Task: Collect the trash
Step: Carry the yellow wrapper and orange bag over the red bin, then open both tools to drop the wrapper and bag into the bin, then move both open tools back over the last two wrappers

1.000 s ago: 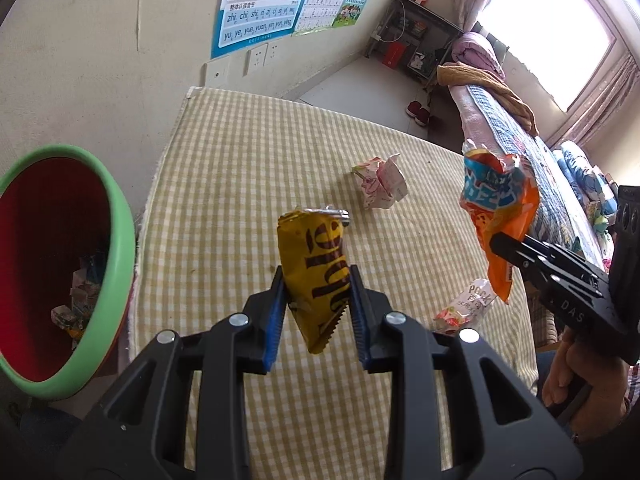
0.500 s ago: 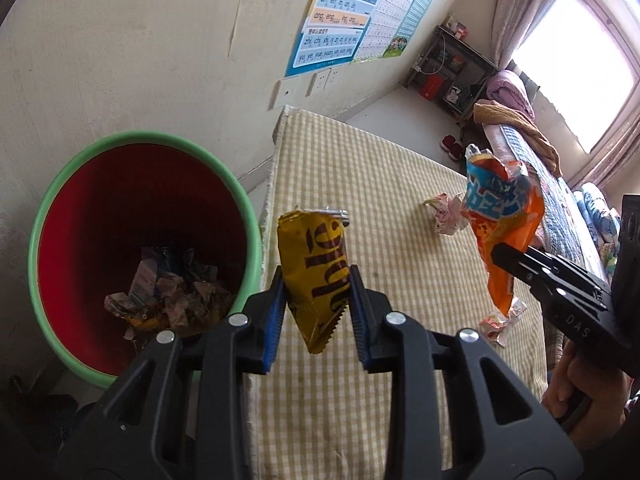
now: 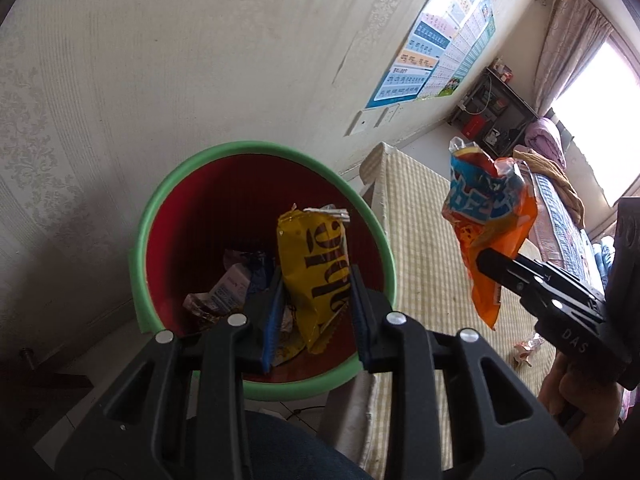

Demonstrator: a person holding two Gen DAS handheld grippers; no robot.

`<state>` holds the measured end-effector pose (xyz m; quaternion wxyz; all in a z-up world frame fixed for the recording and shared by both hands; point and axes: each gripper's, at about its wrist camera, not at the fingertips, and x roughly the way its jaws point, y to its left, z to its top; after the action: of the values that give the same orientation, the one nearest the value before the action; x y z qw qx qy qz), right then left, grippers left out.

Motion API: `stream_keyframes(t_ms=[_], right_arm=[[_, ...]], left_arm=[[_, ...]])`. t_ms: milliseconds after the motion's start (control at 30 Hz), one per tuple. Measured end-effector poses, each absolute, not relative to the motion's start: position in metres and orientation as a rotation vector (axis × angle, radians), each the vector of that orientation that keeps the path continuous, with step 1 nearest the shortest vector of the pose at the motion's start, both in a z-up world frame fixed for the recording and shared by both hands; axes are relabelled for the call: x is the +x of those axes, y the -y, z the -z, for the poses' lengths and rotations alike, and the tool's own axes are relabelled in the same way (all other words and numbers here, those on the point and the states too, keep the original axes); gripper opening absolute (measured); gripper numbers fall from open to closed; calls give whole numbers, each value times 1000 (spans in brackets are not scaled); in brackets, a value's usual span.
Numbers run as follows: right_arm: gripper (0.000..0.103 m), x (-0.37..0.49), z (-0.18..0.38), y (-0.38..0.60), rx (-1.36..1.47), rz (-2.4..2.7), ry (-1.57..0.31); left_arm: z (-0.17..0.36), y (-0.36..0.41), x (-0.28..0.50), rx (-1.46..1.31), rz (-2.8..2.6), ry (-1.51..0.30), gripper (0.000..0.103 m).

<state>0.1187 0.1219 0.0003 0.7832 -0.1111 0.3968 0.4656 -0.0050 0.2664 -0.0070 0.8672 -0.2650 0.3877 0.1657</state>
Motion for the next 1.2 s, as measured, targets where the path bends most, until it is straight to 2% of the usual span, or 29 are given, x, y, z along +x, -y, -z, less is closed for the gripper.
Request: stream_keyframes(t_ms=[500, 600, 667, 700, 733, 767, 867, 933, 1033, 1200], right_arm=[[29, 102, 28, -209, -299, -1102, -915], [29, 103, 31, -210, -308, -1102, -921], [36, 105, 33, -209, -315, -1095, -919], [45, 106, 33, -207, -315, -1091, -916], [53, 106, 33, -204, -316, -1087, -915], [55, 105, 34, -200, -319, -1083, -913], [66, 104, 35, -189, -328, -1069, -911], [78, 104, 34, -178, -318, -1054, -911], [90, 104, 34, -158, -294, -1016, -921], [93, 105, 32, -125, -267, -975, -941]], left_arm=[[15, -314, -27, -628, -375, -789, 29], [16, -317, -27, -634, -374, -785, 35], [16, -319, -29, -647, -379, -771, 55], [16, -321, -31, -658, -384, -760, 60], [16, -322, -32, -669, -390, -751, 71], [15, -323, -35, -677, -399, -741, 82], [14, -324, -37, -688, -424, -723, 94], [13, -322, -39, -688, -437, -720, 98], [14, -314, -37, -682, -433, -735, 98], [10, -291, -26, -646, -395, -753, 98]])
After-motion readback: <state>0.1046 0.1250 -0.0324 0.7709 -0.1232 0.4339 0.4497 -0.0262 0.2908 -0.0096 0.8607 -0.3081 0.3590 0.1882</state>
